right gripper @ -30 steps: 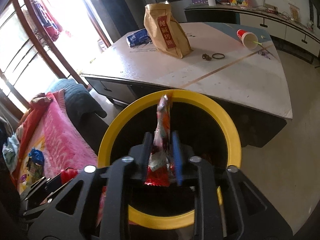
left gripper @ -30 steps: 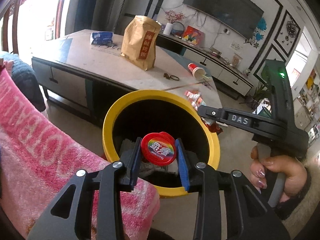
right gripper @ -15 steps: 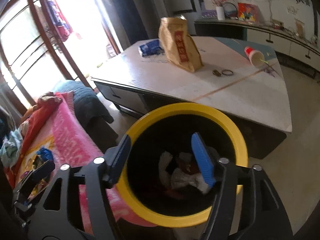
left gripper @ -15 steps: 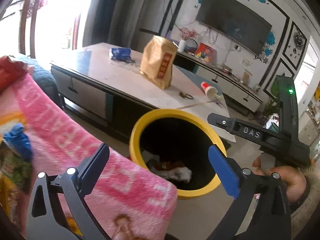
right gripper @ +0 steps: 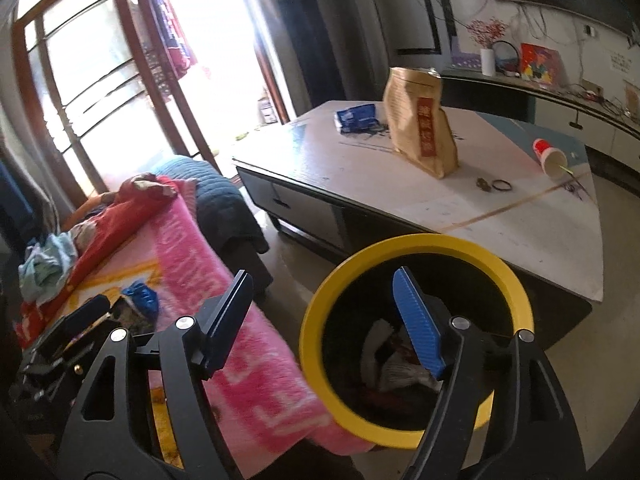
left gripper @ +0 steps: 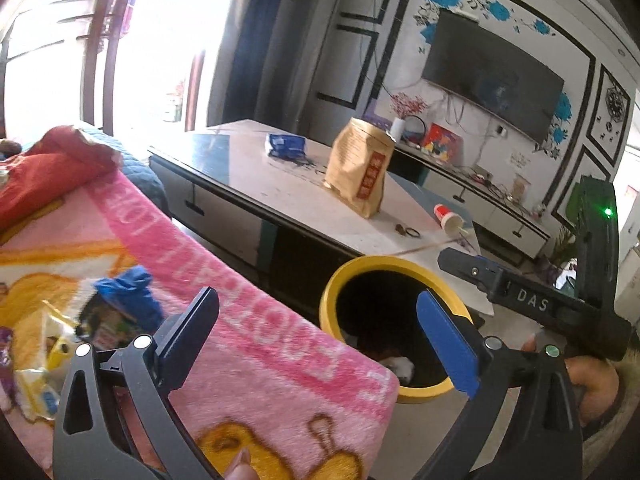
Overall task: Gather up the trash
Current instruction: 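Move both open grippers back to the wrappers on the blanket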
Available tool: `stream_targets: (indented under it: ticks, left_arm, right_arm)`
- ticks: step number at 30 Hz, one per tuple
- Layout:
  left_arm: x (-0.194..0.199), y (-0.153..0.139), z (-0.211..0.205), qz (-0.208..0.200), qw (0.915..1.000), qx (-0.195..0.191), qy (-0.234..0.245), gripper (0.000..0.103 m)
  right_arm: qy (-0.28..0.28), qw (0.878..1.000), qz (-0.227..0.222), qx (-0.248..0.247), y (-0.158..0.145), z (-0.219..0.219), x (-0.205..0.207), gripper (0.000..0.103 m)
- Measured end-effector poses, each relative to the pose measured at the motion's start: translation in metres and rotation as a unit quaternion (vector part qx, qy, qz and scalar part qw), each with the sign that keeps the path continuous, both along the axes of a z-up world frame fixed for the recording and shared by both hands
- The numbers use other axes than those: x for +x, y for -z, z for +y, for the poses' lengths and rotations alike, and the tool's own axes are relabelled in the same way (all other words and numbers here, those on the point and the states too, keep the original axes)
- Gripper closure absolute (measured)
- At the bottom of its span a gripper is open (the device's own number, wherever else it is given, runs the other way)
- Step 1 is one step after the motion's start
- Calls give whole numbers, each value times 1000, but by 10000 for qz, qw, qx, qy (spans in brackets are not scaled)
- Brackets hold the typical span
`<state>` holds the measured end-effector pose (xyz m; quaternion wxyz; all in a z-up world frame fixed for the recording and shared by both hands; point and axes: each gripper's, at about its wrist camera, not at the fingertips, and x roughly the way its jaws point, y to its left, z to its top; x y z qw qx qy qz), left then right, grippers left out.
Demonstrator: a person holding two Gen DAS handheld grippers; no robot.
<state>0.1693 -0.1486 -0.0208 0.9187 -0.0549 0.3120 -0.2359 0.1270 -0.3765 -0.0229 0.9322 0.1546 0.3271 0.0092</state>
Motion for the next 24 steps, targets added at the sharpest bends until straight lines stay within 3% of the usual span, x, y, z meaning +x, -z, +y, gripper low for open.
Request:
stream_targets:
  ticks: [10,24]
  left_arm:
    - [-9,-12,47,-199,9985,23,-513,7]
    - [-16,-14,108,-182,9929,-93,-1175,7]
  right_arm:
    - [-338,9993,-182,-11,-11,33,-5,38]
    - [-966,9949,-282,-42,-16,90,-12,37]
